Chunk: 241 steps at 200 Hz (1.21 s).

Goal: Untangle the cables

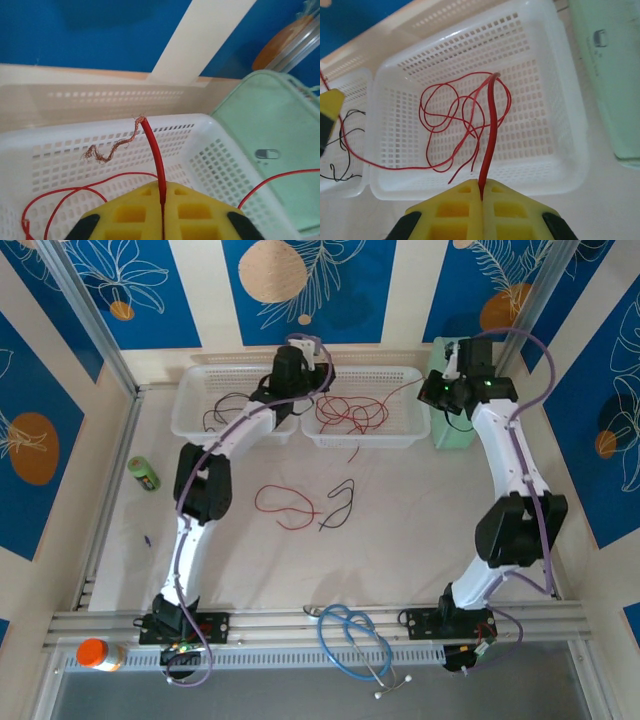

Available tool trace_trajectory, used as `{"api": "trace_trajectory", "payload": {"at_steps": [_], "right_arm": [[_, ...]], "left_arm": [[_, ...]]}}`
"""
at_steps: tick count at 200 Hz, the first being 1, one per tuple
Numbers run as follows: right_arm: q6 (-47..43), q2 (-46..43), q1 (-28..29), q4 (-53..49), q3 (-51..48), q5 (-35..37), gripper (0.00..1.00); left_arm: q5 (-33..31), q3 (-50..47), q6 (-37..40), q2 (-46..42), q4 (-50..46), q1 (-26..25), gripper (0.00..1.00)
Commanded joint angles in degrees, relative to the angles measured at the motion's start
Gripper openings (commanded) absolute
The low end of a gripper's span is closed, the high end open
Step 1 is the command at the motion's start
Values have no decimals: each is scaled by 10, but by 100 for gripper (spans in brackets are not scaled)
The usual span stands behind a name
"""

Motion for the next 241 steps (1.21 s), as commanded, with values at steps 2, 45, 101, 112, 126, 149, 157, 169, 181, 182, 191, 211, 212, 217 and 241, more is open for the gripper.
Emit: {"api": "trace_trajectory", "payload": {"at_steps": [2,45,101,112,126,149,157,169,181,182,191,211,212,217,241], "right_arm": [[-19,37,11,18,31,-31,0],[-27,125,33,-2,74,-21,1],[-35,196,62,-51,156,-11,43],[-37,195,70,-56,161,-8,49],[-40,189,79,-63,164,-2,54],[-41,169,91,-71,161,0,59],[-41,161,94,-77,161,2,59],[-40,146,99,-85,158,2,59],[-36,123,104,-86,146,3,59],[-36,121,104,-86,145,3,59],[-33,100,109,-86,131,4,59],[-26,47,123,-90,92,13,59],[-25,44,124,-90,90,14,59],[-22,29,128,-91,77,20,59],[2,-50,162,-93,-1,50,58]], "left_arm": [[-25,58,43,49,-10,-14,29],[-27,112,84,77,-34,-24,63],[-34,113,150,-8,-72,-41,100],[-31,101,157,-38,-77,-42,100],[-22,65,162,-81,-67,-42,100],[-16,-18,164,-162,-44,-42,100],[-18,-50,162,-191,-40,-42,100],[-20,-97,157,-234,-42,-42,100],[-22,-139,151,-274,-56,-42,100],[-22,-143,151,-278,-58,-42,100],[-23,-175,144,-308,-75,-42,100],[-25,-254,128,-375,-115,-42,100],[-25,-258,127,-379,-117,-42,100],[-26,-281,122,-396,-125,-42,100],[-33,-392,93,-476,-157,-42,97]]}}
